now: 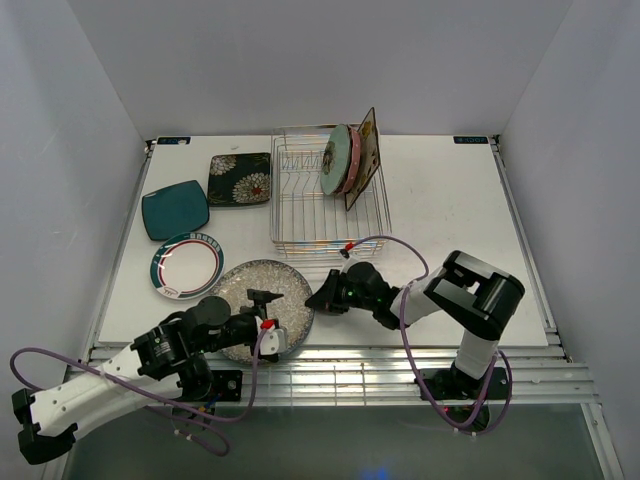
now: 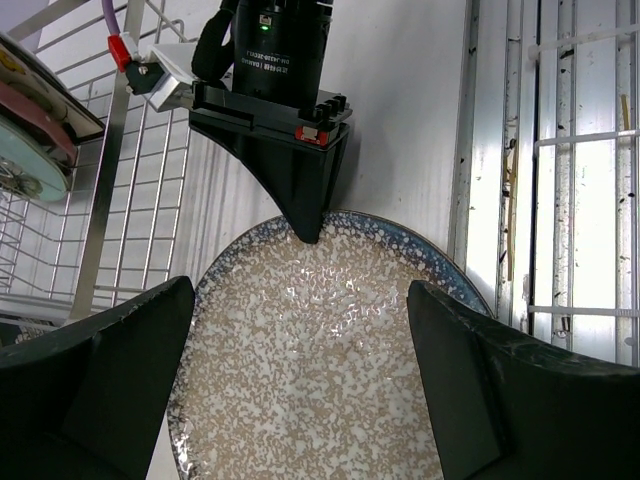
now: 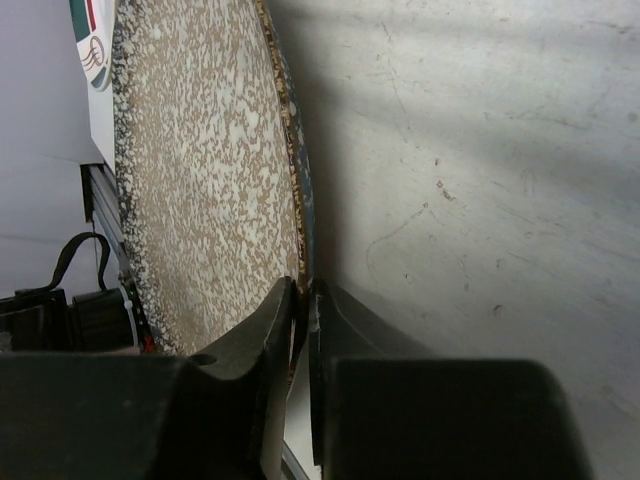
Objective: Load the plates into the dish rack
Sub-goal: Pick up the plate from the corner of the board.
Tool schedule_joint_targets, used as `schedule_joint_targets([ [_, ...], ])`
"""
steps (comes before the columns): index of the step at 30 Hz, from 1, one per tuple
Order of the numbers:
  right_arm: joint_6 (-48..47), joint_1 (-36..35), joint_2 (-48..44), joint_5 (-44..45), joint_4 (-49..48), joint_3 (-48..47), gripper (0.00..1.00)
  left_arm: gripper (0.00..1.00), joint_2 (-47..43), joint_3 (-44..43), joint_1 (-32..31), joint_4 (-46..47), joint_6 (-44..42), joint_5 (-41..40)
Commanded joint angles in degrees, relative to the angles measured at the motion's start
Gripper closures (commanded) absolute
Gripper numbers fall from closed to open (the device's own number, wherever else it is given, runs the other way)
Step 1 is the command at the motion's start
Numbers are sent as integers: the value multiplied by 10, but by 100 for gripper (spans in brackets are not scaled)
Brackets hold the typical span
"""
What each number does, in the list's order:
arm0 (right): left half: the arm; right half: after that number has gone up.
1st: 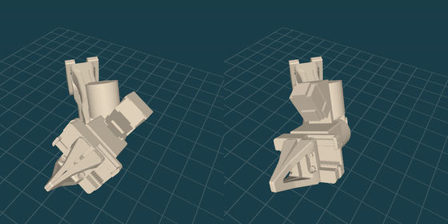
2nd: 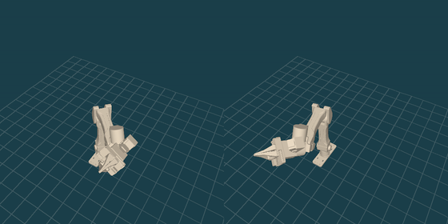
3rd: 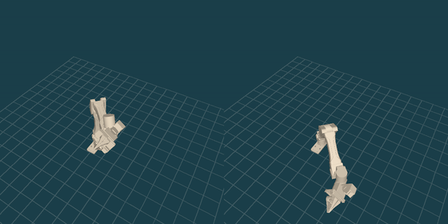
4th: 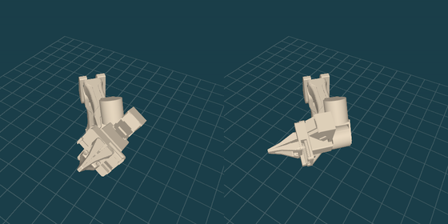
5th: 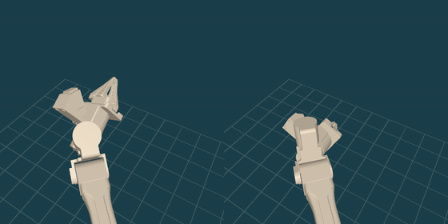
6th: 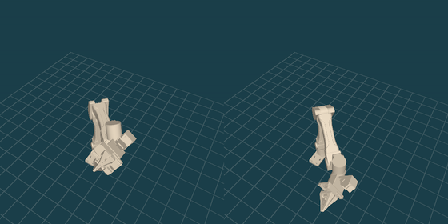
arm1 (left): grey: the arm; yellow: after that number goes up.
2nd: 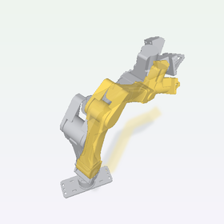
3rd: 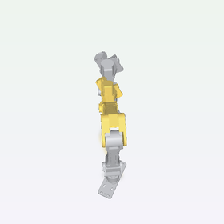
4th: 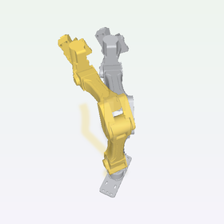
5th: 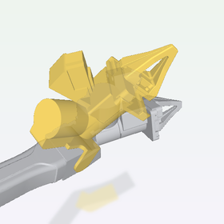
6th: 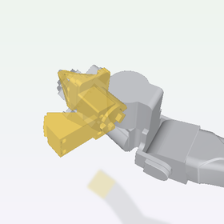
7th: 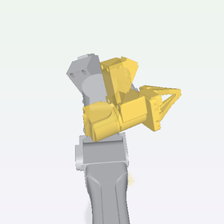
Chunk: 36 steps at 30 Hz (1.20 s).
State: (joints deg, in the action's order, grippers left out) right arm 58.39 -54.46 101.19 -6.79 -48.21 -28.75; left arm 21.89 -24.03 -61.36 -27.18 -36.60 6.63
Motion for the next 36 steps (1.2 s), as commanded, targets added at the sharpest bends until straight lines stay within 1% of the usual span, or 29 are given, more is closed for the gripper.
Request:
schedule_joint_targets([
  [1,-1,-14,-28,12,-29,-17,92,2,11,-6,-2,-9,-6,2],
  [6,20,-26,-55,18,-29,-3,92,2,13,-15,-2,-9,-7,22],
  [11,87,-29,-84,24,-48,19,92,2,16,-23,-2,-11,-23,24],
  [13,101,-31,-103,41,-37,26,92,2,19,-34,-2,-13,-26,30],
  [15,121,-35,-121,63,-13,29,92,2,27,-43,-2,-16,-25,36],
  [16,128,-36,-137,91,15,30,92,2,30,-46,-2,-16,-25,43],
  [21,182,-52,-173,132,80,29,92,2,39,-56,-2,-16,-31,60],
  [22,193,-55,-182,143,118,22,92,2,39,-56,-2,-16,-34,62],
  [25,232,-57,-200,159,185,2,92,2,46,-53,-2,-13,-39,68],
  [26,243,-57,-205,162,224,-2,92,2,47,-54,-2,-11,-40,72],
  [29,278,-58,-231,180,260,-2,92,2,51,-57,-2,-8,-45,85],
  [31,295,-58,-252,199,266,1,92,2,56,-62,-2,-7,-49,94],
  [36,311,-58,-286,219,302,-18,92,2,72,-73,-2,-9,-59,116],
])
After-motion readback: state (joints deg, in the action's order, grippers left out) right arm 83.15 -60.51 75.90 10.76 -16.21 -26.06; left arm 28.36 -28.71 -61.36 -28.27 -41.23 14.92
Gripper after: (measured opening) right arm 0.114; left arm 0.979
